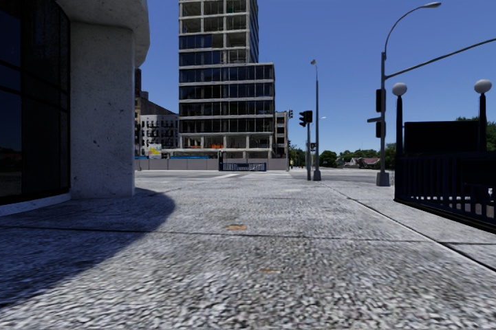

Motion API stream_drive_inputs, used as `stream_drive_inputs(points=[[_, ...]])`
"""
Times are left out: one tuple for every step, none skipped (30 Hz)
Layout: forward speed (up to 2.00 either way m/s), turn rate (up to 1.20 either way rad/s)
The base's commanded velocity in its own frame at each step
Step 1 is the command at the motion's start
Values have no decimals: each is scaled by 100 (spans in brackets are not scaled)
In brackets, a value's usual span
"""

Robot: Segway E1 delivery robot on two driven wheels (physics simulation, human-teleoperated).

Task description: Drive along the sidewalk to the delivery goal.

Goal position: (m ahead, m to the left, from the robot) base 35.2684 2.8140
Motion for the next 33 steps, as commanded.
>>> stream_drive_inputs(points=[[200, 0], [200, 0], [200, 0], [200, 0], [200, 0], [200, 0], [200, 0], [200, 0], [200, 0], [200, 0], [200, 0], [200, 0], [200, 0], [200, 0], [200, 0], [200, 0], [200, 0], [200, 0], [200, 0], [200, 0], [200, 0], [200, 0], [200, 0], [200, 0], [200, 0], [200, 0], [200, 0], [200, 0], [200, 0], [200, 0], [200, 0], [200, -1], [200, -5]])
